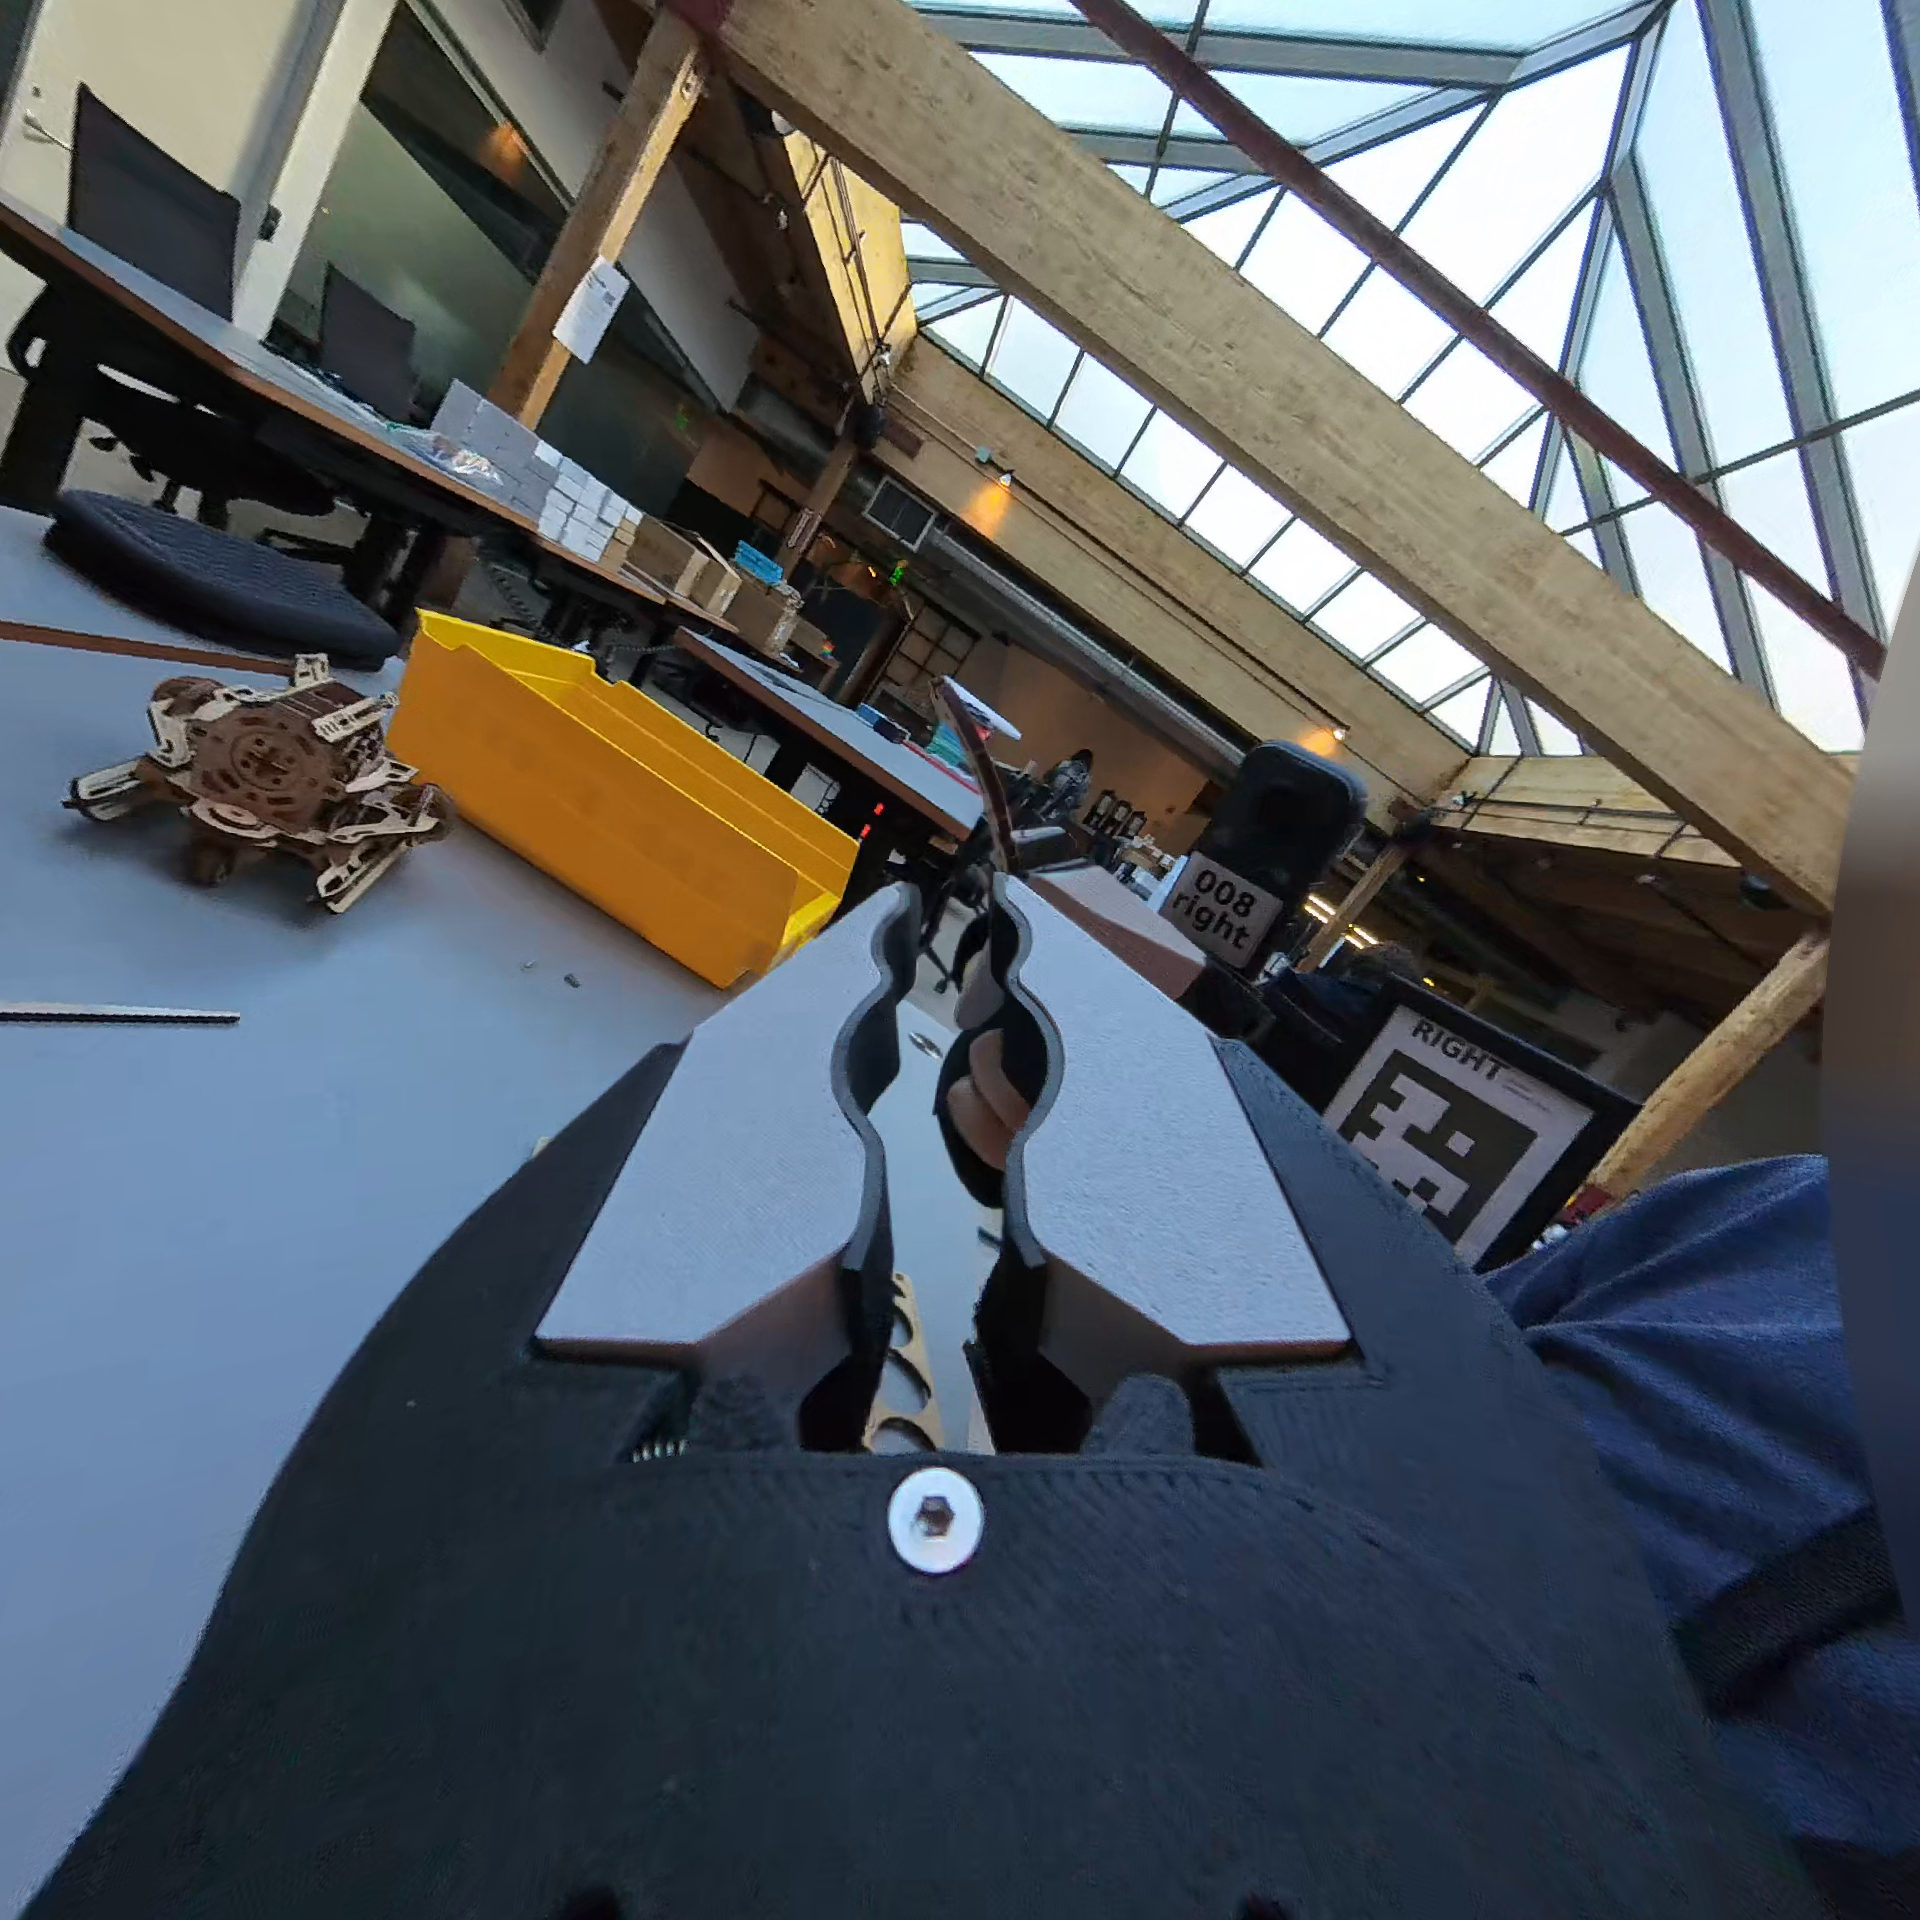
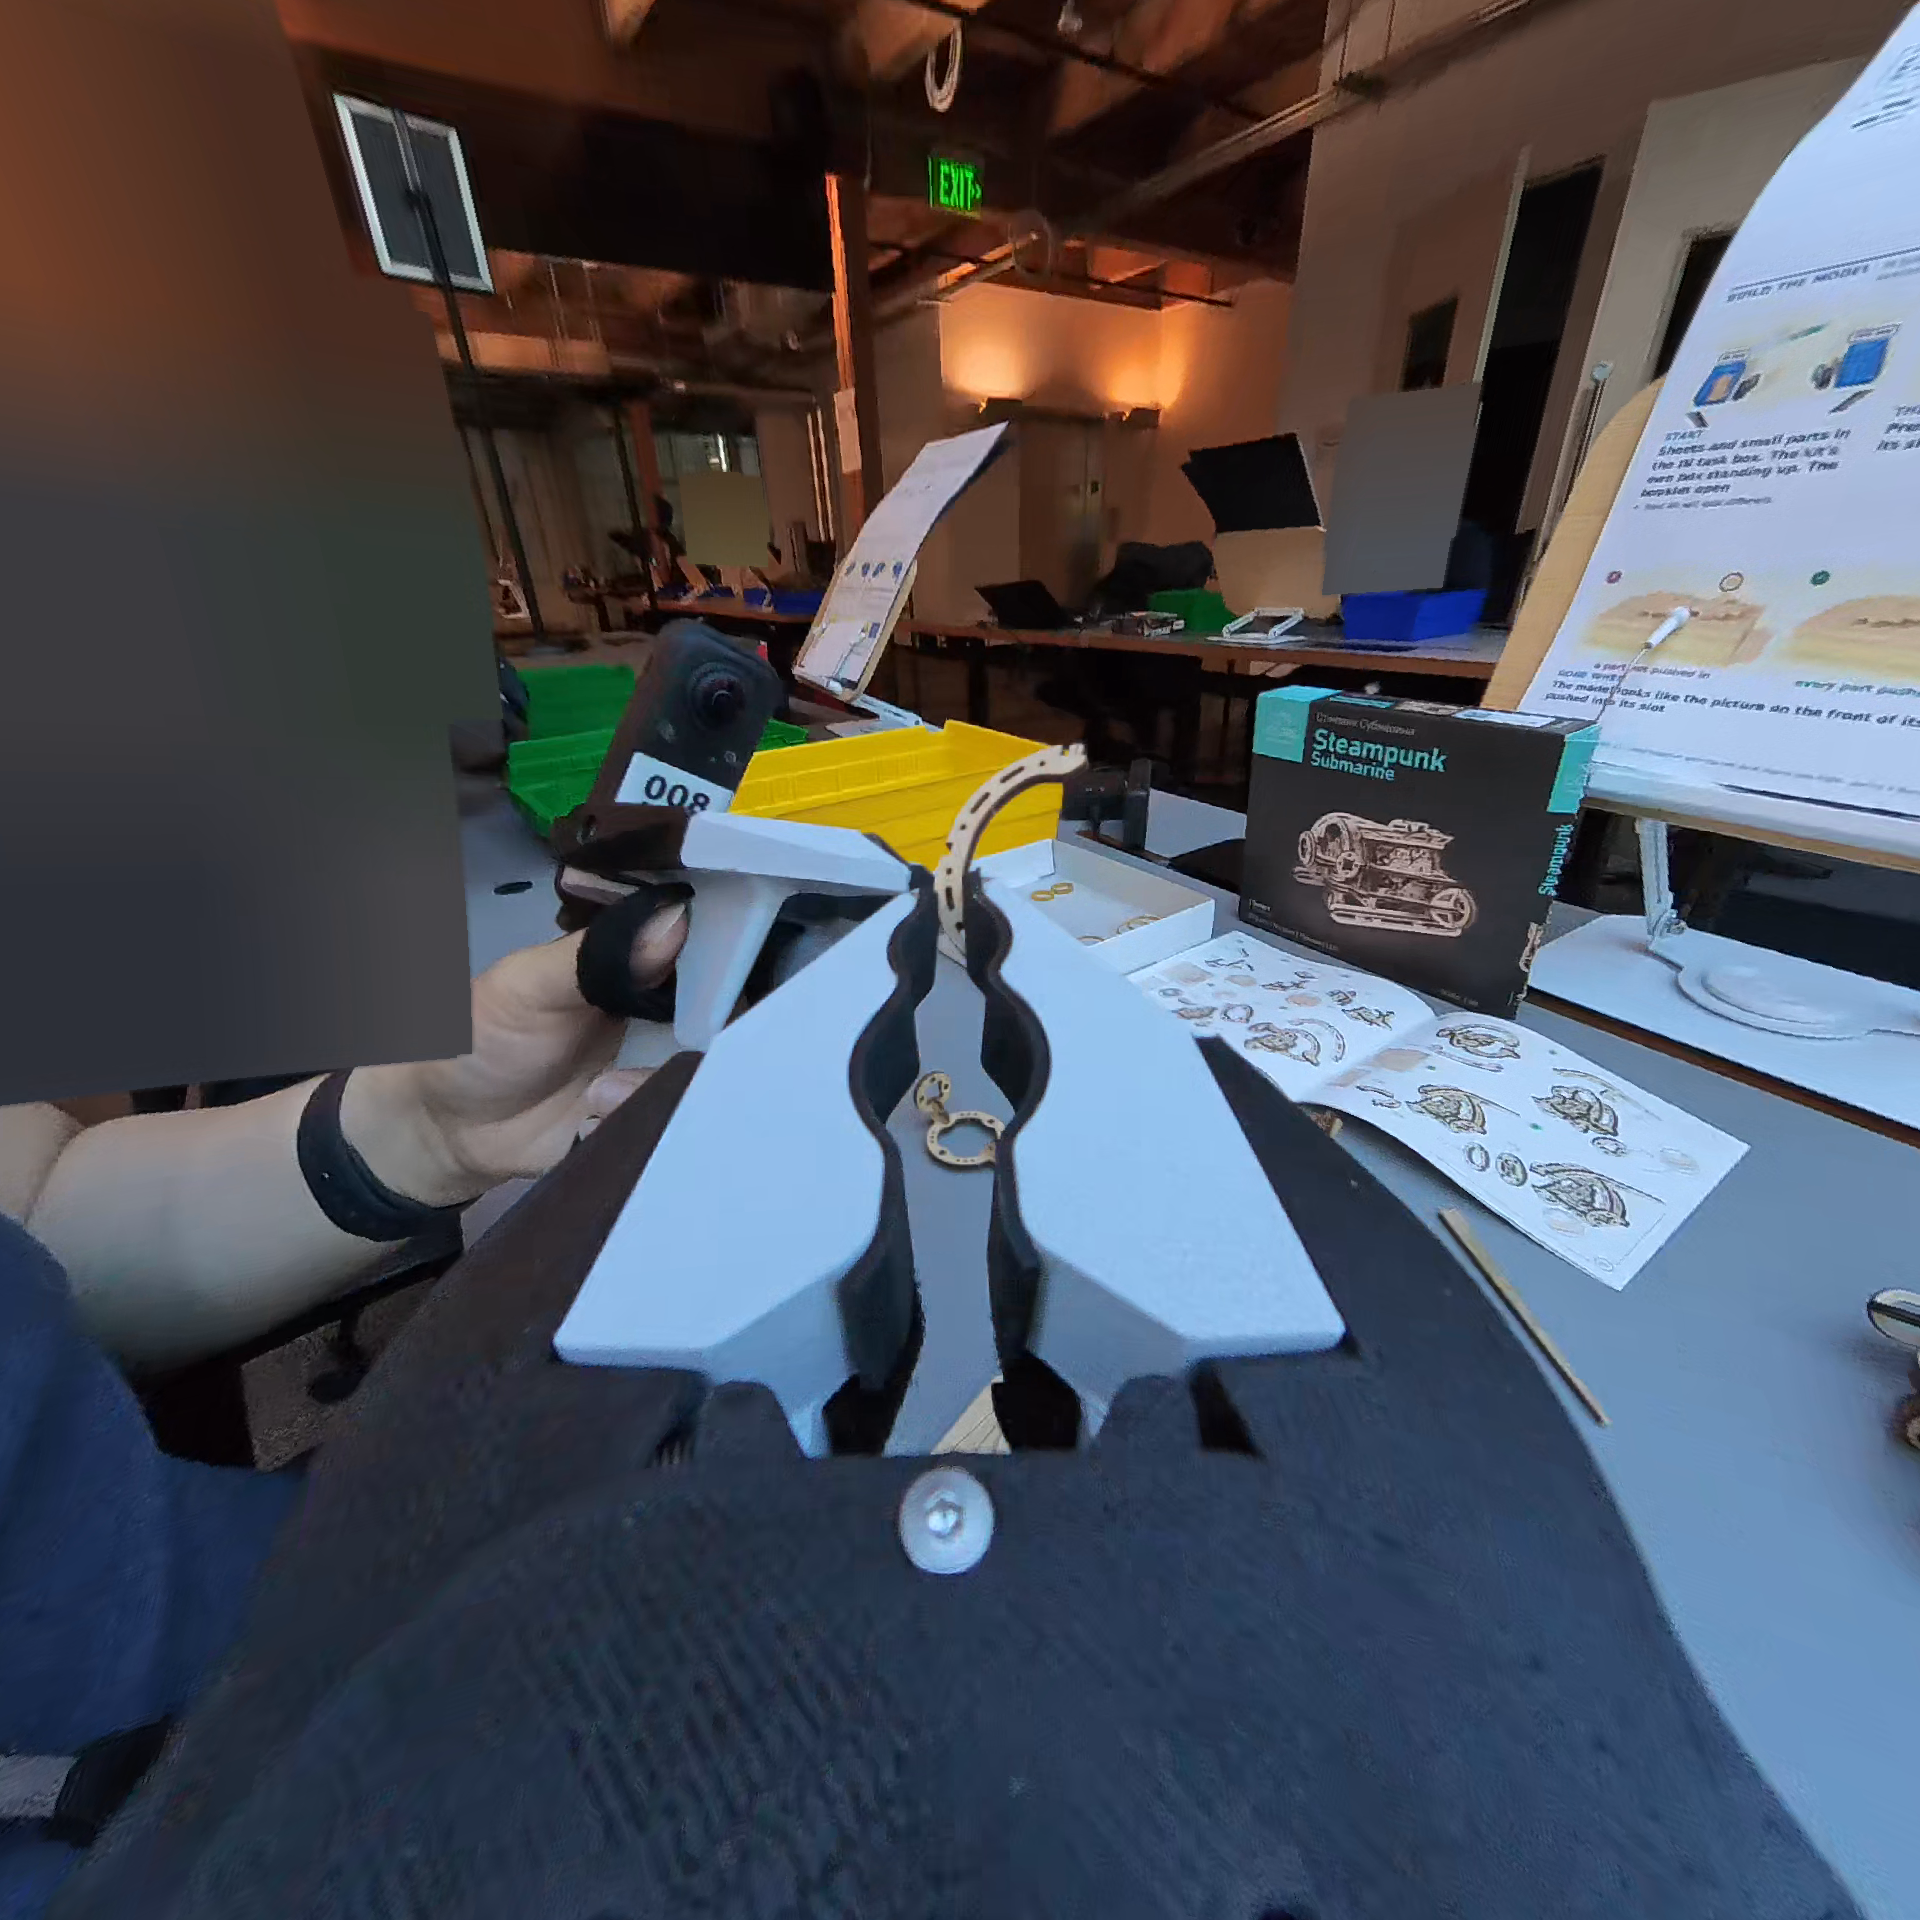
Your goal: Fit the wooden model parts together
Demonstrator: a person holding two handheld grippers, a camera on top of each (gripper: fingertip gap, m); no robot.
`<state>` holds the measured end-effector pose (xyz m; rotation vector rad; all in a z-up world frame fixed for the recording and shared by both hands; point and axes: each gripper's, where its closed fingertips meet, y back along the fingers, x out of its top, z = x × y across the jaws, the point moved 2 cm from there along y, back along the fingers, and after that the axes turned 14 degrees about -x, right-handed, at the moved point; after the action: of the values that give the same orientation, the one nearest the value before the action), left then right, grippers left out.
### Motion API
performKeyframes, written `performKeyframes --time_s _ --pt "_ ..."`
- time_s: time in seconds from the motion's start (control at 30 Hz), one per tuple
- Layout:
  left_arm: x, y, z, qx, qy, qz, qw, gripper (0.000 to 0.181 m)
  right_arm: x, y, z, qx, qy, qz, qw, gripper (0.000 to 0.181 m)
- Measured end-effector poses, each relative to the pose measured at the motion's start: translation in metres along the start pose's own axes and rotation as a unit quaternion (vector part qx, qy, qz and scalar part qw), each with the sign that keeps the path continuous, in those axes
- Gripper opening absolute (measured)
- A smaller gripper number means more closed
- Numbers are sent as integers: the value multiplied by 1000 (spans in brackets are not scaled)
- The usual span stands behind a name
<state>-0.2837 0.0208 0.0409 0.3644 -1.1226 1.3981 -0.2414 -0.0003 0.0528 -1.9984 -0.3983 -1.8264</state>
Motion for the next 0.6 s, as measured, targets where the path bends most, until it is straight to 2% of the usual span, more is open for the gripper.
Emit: performKeyframes --time_s 0.1,0.17,0.23,0.3,0.37,0.4,0.47,0.53,0.57,0.6 --pt "-2 -5 6 -32 27 11 999 13 -7 0 3 -10 15 -4 1000 4" --pt "-7 -8 0 -17 35 9 999 14 -12 0 -1 -8 23 -4 1000 4" --pt "-13 -11 -6 -1 33 2 999 11 -17 -2 -3 -13 40 -6 999 4" --pt "-12 -11 -5 -10 29 8 999 1 -20 -3 -2 -20 55 -2 998 4" --pt "-13 -11 -8 -2 8 -4 1000 0 -22 2 -2 1 67 -17 998 8" --pt "-11 -9 -10 5 3 -9 1000 0 -23 11 9 -7 100 -37 994 18" --pt "-6 -2 -14 8 14 -21 1000 0 -20 41 44 -31 156 -77 984 18" --pt "-5 11 -22 20 37 -56 998 0 -36 73 89 -72 106 -178 976 25" --pt "-5 19 -26 27 46 -75 996 0 -53 90 102 -74 83 -236 966 33" --pt "-2 26 -29 34 50 -84 995 0 -73 106 100 -50 65 -282 956 40"
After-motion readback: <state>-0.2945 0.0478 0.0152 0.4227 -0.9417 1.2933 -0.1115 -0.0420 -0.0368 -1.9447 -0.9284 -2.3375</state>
